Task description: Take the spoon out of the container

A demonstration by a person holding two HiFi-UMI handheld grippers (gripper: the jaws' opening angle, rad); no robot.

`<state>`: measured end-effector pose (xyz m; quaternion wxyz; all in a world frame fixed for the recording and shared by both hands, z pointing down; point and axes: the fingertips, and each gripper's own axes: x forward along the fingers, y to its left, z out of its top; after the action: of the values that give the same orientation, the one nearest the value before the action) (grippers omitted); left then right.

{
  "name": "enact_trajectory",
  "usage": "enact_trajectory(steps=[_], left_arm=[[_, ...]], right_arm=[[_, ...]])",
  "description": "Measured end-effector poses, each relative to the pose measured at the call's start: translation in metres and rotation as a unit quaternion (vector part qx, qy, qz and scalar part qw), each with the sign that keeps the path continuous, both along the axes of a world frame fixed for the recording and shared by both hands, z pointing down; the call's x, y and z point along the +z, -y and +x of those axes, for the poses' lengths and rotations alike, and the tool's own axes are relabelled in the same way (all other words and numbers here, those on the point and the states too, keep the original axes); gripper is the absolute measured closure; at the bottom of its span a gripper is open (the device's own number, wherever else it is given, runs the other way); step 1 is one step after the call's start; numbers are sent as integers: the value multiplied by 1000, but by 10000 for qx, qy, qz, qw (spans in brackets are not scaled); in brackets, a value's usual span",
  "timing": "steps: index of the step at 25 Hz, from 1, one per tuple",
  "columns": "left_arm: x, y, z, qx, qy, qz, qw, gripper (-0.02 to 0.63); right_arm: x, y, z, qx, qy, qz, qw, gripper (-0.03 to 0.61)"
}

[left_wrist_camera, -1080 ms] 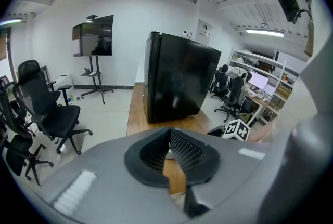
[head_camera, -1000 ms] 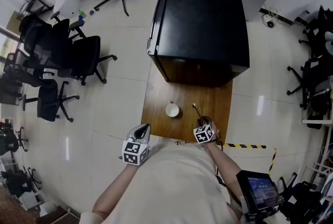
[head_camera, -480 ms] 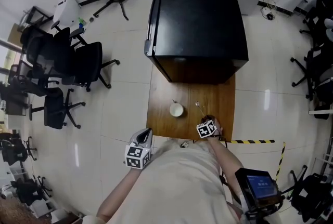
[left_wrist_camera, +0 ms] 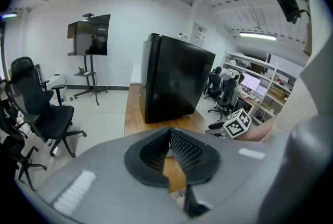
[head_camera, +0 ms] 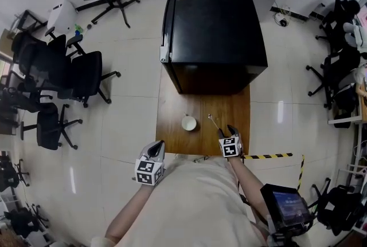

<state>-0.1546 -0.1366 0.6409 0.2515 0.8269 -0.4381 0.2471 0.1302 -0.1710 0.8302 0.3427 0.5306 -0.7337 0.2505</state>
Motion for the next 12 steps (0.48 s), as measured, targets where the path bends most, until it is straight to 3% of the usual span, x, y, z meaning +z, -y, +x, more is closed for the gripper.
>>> enact_trajectory(steps=[7,12], left_arm=[[-3,13,2,225,-426,147,9987,614],[-11,22,-34,306,-779,284,9961,609]], right_arm=[[-97,12,7,368,206,951,9946,420],[-149,12,-35,408,323,1459,9879,428]])
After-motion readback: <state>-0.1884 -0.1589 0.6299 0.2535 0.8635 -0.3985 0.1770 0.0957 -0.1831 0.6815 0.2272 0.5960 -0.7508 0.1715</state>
